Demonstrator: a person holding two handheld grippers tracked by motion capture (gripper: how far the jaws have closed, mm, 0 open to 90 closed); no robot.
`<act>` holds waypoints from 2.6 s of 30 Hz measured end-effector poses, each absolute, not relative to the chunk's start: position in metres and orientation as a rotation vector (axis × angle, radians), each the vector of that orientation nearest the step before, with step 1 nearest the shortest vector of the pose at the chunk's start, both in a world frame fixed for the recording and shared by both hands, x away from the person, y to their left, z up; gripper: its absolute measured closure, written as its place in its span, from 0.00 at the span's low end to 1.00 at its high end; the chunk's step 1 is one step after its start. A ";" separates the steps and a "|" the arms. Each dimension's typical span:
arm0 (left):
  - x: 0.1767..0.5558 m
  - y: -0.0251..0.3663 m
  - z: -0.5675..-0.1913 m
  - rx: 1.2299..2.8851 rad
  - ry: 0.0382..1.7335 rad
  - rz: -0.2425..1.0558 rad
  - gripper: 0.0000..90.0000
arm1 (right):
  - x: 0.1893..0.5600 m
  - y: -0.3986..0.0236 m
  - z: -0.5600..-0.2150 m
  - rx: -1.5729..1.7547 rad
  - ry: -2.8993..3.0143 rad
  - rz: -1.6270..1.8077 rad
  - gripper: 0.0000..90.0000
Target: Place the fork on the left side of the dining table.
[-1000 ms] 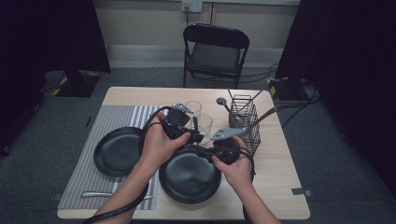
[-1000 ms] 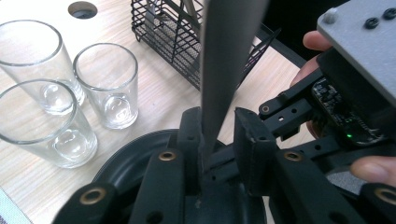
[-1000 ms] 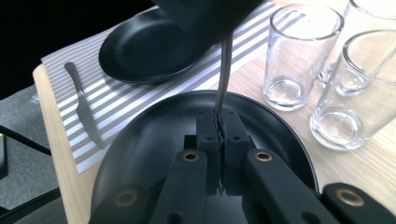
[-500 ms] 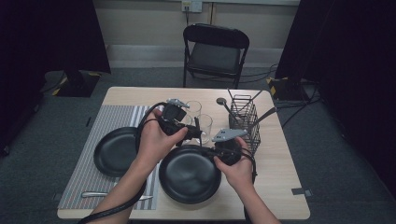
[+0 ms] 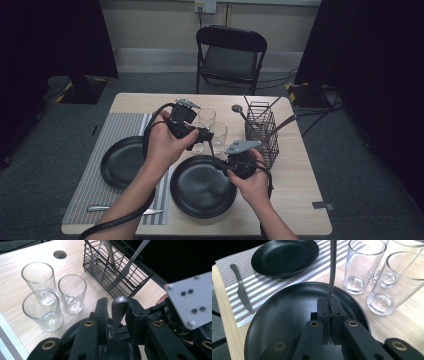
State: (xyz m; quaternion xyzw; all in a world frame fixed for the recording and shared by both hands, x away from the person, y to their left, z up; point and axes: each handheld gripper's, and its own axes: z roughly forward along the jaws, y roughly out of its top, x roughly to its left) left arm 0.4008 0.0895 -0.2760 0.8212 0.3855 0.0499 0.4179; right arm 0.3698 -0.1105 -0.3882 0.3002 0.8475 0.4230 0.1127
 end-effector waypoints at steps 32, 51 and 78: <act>0.400 0.088 -0.285 2.040 0.986 0.129 0.86 | 0.369 -0.107 -0.392 0.912 2.493 1.275 0.98; 0.399 0.087 -0.280 2.081 0.993 0.123 0.87 | 0.365 -0.103 -0.392 0.909 2.493 1.331 0.90; 0.401 0.118 -0.274 2.087 1.010 0.121 0.87 | 0.353 -0.153 -0.407 0.904 2.510 1.182 0.30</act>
